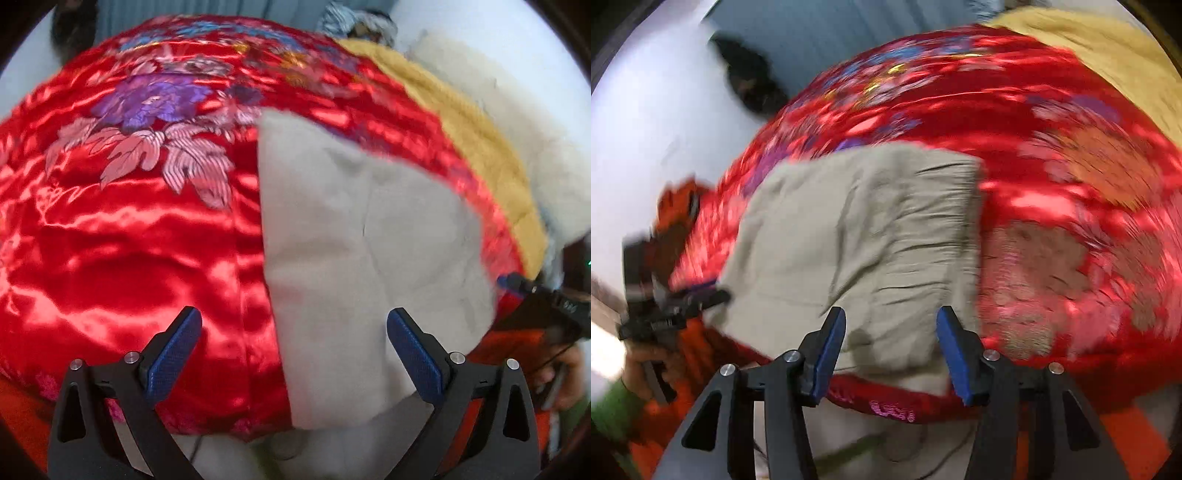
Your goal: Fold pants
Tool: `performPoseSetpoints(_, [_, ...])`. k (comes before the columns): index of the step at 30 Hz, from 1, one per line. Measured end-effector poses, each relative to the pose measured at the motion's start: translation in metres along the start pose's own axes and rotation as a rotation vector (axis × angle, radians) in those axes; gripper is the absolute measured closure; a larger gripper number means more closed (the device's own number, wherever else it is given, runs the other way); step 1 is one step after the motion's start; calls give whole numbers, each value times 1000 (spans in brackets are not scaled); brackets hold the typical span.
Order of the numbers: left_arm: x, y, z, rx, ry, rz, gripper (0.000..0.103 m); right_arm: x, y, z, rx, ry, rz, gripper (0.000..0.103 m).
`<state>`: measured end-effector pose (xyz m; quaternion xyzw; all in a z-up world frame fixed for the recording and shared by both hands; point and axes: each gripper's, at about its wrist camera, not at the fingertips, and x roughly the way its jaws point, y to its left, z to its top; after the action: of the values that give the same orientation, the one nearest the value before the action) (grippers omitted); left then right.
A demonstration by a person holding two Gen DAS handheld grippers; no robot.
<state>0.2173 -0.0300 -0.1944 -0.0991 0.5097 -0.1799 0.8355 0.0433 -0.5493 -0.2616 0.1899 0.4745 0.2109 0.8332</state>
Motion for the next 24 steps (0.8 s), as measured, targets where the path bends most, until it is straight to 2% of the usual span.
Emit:
performPoseSetpoints(1, [2,3,7,-15,10,-48,2,-7,-12,8,50,-30,34,36])
performPoseSetpoints(2, [10,5,15,-28,41,-106,2,-8,-22,16,89,-38,60,31])
performPoseSetpoints(3, [19,5,20,-30,71,-144,2,-4,-30,22,118,-17,81,31])
performPoseSetpoints(5, [39,1,26,-18,132,-176,3,27,-53,34,202,138,173,32])
performPoseSetpoints(6, [52,-2,28,-7,177,-175,4,37,-57,37,214,179,167,33])
performPoseSetpoints(7, [64,-4,28,0,213,-173,11,47,-60,39,216,211,164,37])
performPoseSetpoints(8, [71,-6,27,2,232,-174,17,55,-61,40,212,238,204,39])
performPoseSetpoints(9, [75,-9,27,6,240,-167,17,66,-58,42,215,278,283,39])
performPoseSetpoints(10, [76,-12,26,13,233,-161,17,71,-57,43,216,297,303,39])
performPoseSetpoints(12, [75,-17,26,21,223,-156,20,83,-52,45,185,342,284,39])
performPoseSetpoints(13, [73,-18,25,23,217,-148,30,92,-49,45,161,381,261,44])
performPoseSetpoints(14, [71,-18,26,23,210,-144,47,97,-46,45,146,397,245,44])
performPoseSetpoints(15, [65,-17,27,14,198,-155,51,100,-42,47,134,407,221,44])
performPoseSetpoints(16, [56,-16,29,-1,186,-177,60,98,-39,48,125,406,209,47])
performPoseSetpoints(17, [49,-16,33,-10,179,-193,67,93,-33,51,106,395,206,56])
performPoseSetpoints(19, [26,-17,41,-33,150,-253,73,74,-15,58,66,350,272,70])
performPoseSetpoints(21, [-3,-19,58,-40,101,-296,75,55,3,68,34,311,308,72])
performPoseSetpoints(24, [-37,-16,98,-16,17,-299,75,37,39,98,-36,249,352,72])
